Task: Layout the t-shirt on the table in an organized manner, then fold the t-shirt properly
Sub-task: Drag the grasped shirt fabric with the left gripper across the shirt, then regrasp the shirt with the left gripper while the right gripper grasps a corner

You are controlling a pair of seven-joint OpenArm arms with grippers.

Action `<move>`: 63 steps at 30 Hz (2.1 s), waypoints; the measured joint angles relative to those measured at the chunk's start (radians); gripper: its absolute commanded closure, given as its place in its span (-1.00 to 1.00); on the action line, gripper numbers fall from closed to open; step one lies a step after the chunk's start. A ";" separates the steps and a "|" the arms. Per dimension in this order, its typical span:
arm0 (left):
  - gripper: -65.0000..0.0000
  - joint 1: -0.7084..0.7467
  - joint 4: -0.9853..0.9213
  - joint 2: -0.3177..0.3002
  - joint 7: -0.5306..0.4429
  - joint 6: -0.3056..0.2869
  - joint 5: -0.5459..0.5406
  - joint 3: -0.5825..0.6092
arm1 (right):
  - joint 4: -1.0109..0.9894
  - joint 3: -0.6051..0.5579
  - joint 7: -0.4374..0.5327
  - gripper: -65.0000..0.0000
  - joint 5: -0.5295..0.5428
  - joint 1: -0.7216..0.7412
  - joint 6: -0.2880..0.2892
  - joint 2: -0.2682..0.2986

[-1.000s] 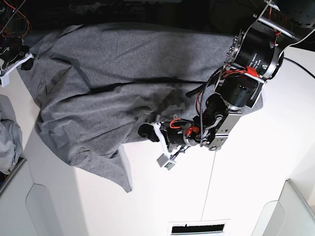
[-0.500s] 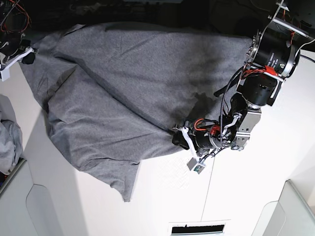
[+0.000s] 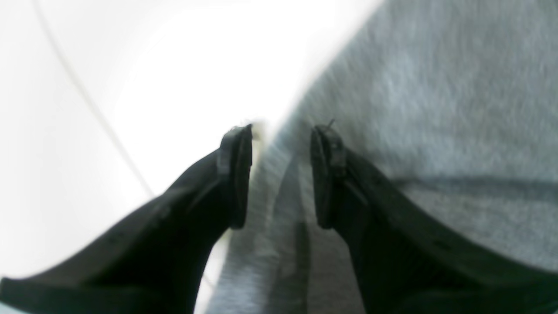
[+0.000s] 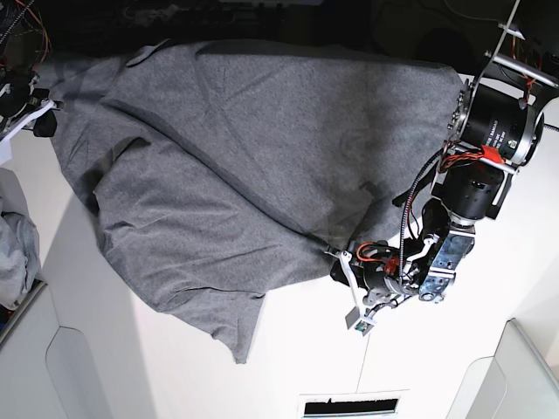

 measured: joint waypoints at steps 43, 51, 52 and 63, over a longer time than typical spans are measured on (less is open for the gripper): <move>0.22 0.070 -0.034 0.195 -0.125 0.049 0.067 0.122 | -0.166 -0.135 0.017 1.00 -0.079 0.076 0.008 -0.001; 0.22 0.073 0.027 0.192 0.004 -0.058 -0.010 0.122 | -0.046 -0.105 0.023 1.00 -0.023 0.103 -0.003 0.000; 0.22 0.074 0.045 0.191 0.023 -0.071 -0.028 0.122 | -0.046 -0.105 0.023 1.00 -0.019 0.119 -0.003 -0.006; 0.22 0.093 0.200 0.096 0.114 -0.103 -0.149 0.126 | -0.214 -0.114 0.061 1.00 -0.051 0.418 -0.003 -0.105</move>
